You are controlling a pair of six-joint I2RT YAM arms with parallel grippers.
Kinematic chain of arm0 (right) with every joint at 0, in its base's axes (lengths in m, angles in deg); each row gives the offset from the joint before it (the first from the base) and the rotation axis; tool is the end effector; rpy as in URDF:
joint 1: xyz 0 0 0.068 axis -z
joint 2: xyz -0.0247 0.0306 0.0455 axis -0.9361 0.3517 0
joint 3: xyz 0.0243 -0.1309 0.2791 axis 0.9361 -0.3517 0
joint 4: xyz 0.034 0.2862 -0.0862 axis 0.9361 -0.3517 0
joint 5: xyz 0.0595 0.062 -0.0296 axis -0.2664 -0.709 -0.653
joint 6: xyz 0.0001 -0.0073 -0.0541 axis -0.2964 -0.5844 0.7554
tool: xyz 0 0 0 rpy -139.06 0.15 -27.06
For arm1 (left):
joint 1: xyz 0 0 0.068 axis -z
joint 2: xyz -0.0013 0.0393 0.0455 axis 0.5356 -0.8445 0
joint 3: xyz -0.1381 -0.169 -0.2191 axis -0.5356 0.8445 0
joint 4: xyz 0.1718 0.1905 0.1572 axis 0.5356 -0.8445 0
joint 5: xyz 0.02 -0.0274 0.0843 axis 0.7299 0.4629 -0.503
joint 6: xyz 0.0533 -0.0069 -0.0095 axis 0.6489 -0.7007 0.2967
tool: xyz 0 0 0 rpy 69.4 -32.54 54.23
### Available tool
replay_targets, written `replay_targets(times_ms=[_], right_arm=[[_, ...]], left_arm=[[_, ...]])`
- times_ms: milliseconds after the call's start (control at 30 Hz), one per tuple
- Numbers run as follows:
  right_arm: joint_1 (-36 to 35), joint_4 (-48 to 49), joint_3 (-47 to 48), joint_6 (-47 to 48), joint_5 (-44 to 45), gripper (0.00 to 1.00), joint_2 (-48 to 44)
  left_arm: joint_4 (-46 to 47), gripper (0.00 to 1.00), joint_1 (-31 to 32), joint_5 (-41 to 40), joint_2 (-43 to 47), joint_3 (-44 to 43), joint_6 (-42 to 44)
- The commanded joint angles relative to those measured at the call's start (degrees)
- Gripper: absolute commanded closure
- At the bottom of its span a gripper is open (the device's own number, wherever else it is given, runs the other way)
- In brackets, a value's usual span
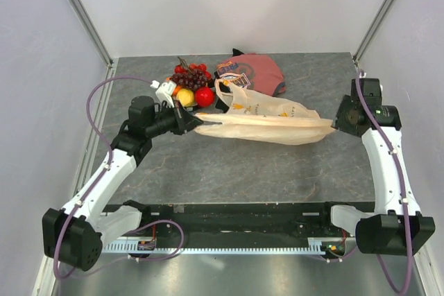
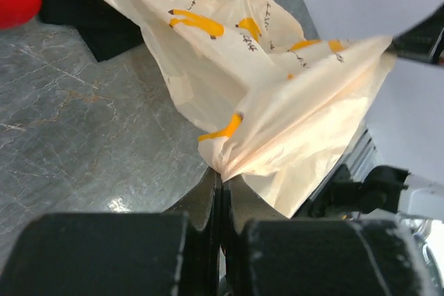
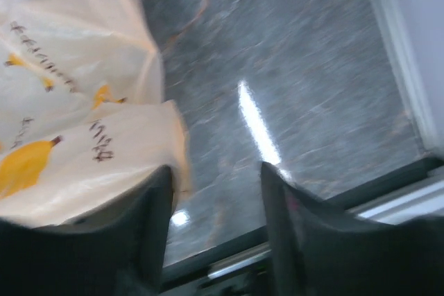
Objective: Place the fruits into the plastic bag
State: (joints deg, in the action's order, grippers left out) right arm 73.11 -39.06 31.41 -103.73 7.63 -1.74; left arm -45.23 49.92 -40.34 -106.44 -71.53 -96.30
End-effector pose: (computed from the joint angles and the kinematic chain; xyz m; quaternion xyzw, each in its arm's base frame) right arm 0.2408 -0.0230 0.3798 0.2146 0.9250 -0.0579 0.3082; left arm 0.2428 -0.0955 0.3249 0.0571 0.8049 -0.4152 0.4201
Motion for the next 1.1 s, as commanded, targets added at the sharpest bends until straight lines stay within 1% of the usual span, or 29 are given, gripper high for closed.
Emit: replay_targets(times_ms=[0,67,100,133,200,233,333,400,433,467,500,533,567,600,633,700,733,800,833,933,1067], right_arm=[[1.83,-0.24,4.45,3.25,3.05,0.29,-2.14],[1.66,2.3,3.75,2.73,-0.83,0.24,-5.56],[1.66,3.53,2.0,2.38,-2.85,0.23,-8.88],[1.66,6.76,0.94,2.11,-6.61,0.23,-10.74],[1.66,10.82,-2.56,-0.34,-10.94,0.21,-16.0],[1.66,15.1,-3.89,-1.4,-15.92,0.21,-17.34],[0.87,21.97,-8.11,-6.67,-22.45,0.21,-17.79],[-1.14,23.23,-8.74,-8.61,-23.96,0.23,-13.86],[-4.98,23.84,-8.3,-8.27,-23.79,0.24,-12.18],[-7.37,23.5,-7.51,-8.09,-21.0,0.24,-10.34],[-10.01,23.06,-5.33,-7.65,-19.32,0.24,-6.58],[-15.51,22.44,-4.09,-6.34,-18.0,0.24,-4.54],[-18.44,22.0,-2.77,-5.98,-15.29,0.23,-2.52],[-21.17,21.83,-0.41,-5.45,-14.74,0.23,1.51],[-26.33,21.82,0.66,-4.75,-14.65,0.23,3.55],[-31.37,22.09,3.81,-4.4,-14.39,0.21,9.68],[-35.39,22.43,4.7,-4.22,-14.65,0.21,11.55],[-38.84,22.7,7.33,-4.31,-15.35,0.2,16.63],[-41.65,22.7,8.22,-4.48,-15.7,0.2,18.14],[-45.96,22.0,10.68,-4.57,-14.92,0.19,22.46],[-49.4,19.19,12.0,-4.57,-12.46,0.19,26.33]], left_arm=[[0.27,0.98,5.71,5.31,-1.07,3.19,8.87],[0.09,0.98,9.51,3.65,-2.39,4.16,10.19],[0.09,0.99,12.66,2.86,-3.7,4.77,11.07],[-0.17,0.98,13.74,1.89,-4.58,4.87,11.25],[-1.22,0.98,15.93,2.23,-6.51,4.87,12.21],[-1.93,0.98,16.73,2.93,-7.05,4.78,12.83],[-3.95,0.98,19.81,3.55,-8.45,4.08,15.56],[-5.0,0.99,21.3,4.16,-9.16,3.99,16.7],[-5.36,0.98,21.74,4.34,-9.77,3.99,16.88],[-5.53,0.98,22.09,4.52,-10.04,4.25,17.05],[-5.62,0.98,22.45,4.69,-10.3,4.43,17.23],[-5.8,0.99,22.62,4.95,-11.09,4.78,17.23],[-5.89,0.98,22.89,4.96,-11.44,5.39,17.23],[-5.89,0.98,23.06,5.13,-11.97,5.74,17.32],[-6.24,0.98,23.24,5.13,-12.32,6.01,17.32],[-6.24,0.99,23.59,4.61,-13.03,7.06,16.88],[-6.24,0.98,23.68,3.47,-12.94,7.41,16.53],[-5.63,0.98,23.77,1.89,-12.15,8.64,15.48],[-5.36,0.98,23.77,0.4,-11.89,8.91,15.13],[-4.57,0.99,23.77,-1.63,-10.92,9.87,13.63],[-2.47,0.98,23.77,-2.51,-9.87,11.37,10.65]])
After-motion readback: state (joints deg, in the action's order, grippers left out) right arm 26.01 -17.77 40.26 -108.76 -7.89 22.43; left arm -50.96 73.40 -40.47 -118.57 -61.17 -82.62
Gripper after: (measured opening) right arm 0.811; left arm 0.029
